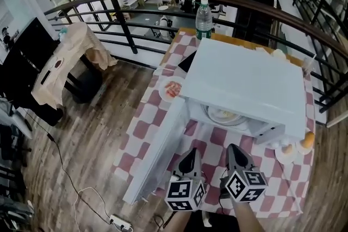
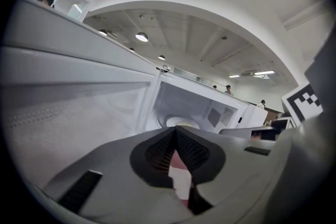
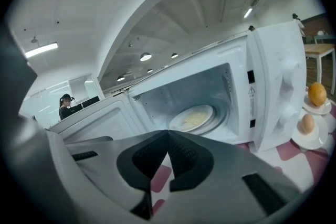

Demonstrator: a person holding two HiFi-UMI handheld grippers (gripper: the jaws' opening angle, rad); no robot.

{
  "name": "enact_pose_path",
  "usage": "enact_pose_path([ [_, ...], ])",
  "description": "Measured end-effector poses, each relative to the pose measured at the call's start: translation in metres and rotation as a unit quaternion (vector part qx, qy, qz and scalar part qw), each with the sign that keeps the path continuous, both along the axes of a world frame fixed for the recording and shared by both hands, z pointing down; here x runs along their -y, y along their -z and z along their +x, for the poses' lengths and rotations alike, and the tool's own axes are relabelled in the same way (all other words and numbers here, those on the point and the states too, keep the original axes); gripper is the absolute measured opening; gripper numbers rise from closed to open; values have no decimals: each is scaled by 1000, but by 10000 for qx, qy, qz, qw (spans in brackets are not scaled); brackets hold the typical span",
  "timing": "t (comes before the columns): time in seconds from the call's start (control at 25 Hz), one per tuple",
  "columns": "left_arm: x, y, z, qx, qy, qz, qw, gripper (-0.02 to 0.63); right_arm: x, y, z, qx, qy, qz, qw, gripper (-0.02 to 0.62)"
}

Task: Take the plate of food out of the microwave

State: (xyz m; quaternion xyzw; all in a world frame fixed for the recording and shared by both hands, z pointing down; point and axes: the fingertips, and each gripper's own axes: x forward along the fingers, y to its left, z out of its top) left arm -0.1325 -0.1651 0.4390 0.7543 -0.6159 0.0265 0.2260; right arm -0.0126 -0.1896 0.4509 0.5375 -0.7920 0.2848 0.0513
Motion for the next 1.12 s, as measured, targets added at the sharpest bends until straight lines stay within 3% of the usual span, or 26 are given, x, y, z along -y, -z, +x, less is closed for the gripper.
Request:
enact_pose_path([
  [0.32, 18, -20, 11, -15, -573, -236, 9981, 12, 12, -29, 8, 325, -575, -530, 9964, -6],
  [0.6, 33, -32, 19, 19, -1026, -322, 9942, 12, 28, -49, 9, 991, -1031, -915, 9855, -6],
  [1.0, 39, -51, 22, 100, -1382, -418, 9895, 12, 42, -59, 6, 1493, -1359, -1128, 9729, -5],
  [1.12, 40, -55, 24, 66, -1403, -472, 9890, 12, 49, -58, 4, 1779, -1416, -1206, 9663, 44],
])
